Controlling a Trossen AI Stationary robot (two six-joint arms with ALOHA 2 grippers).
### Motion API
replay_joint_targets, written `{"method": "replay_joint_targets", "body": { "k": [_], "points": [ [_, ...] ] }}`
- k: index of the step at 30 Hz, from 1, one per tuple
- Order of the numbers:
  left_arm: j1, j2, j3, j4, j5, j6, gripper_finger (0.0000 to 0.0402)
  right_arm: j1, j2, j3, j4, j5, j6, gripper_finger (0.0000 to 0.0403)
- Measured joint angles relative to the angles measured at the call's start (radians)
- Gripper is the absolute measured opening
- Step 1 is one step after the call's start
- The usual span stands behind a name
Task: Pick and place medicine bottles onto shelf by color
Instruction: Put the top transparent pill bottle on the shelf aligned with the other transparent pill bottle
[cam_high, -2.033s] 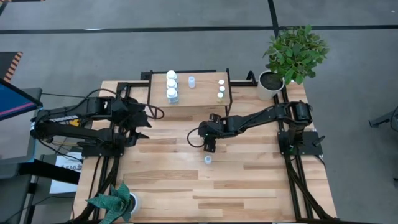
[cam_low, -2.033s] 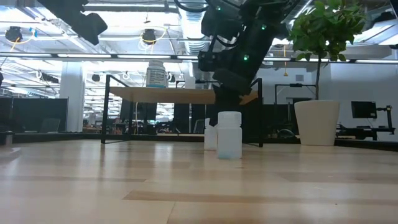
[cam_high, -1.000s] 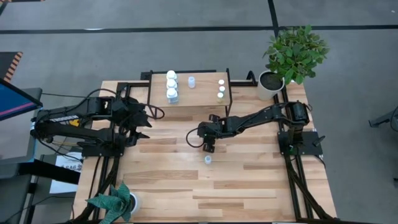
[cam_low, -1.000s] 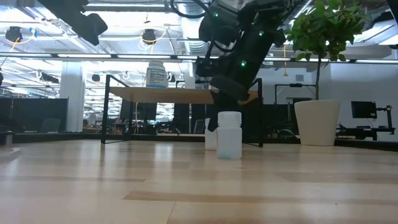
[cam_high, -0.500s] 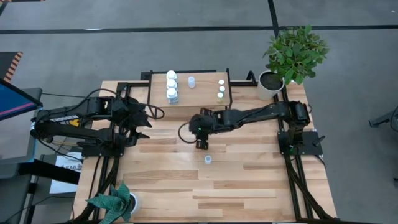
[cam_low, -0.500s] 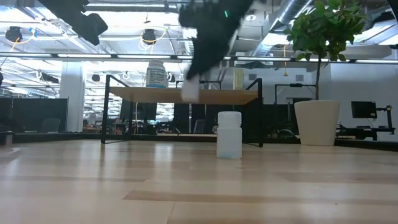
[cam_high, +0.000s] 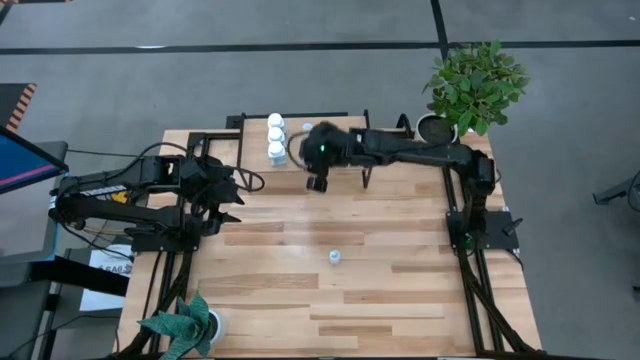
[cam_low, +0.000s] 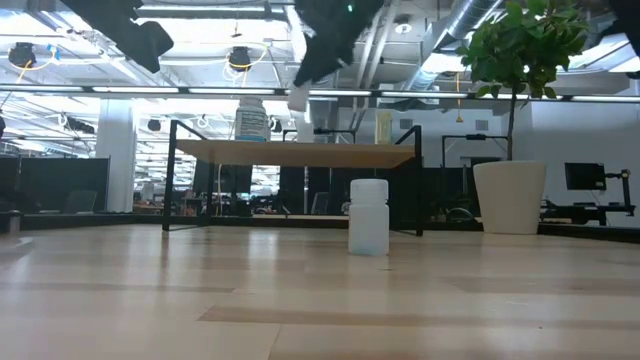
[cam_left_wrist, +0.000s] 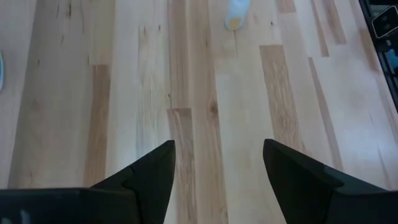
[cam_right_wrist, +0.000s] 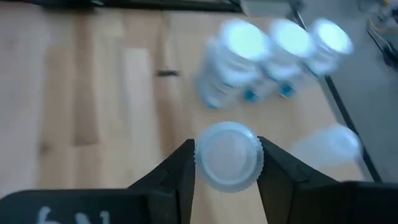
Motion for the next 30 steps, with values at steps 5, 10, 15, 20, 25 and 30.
{"method": "replay_joint_targets", "body": {
  "k": [5,10,15,20,25,30],
  "points": [
    [0.000,0.000,0.000,0.000,-0.001,0.019,0.0228,-0.097,0.010,-0.001,-0.009,-0.101,0.001,0.0144],
    [0.000,0.000,0.000,0.001,-0.001,0.019,0.0228,-0.160,0.035,-0.003,-0.010,-0.228,0.000,0.0151],
    [0.000,0.001,0.000,0.001,-0.002,0.019,0.0228,-0.198,0.060,-0.002,-0.009,-0.271,-0.008,0.0147],
    [0.000,0.001,0.000,0.001,-0.003,0.019,0.0228,-0.216,0.056,-0.002,0.006,-0.271,-0.011,0.0151],
    [0.000,0.001,0.000,0.001,-0.003,0.021,0.0228,-0.238,0.057,-0.002,-0.036,-0.317,-0.019,0.0154],
    [0.000,0.001,0.000,0.001,-0.003,0.022,0.0228,-0.244,0.057,-0.010,-0.020,-0.313,-0.019,0.0149]
  ]
}}
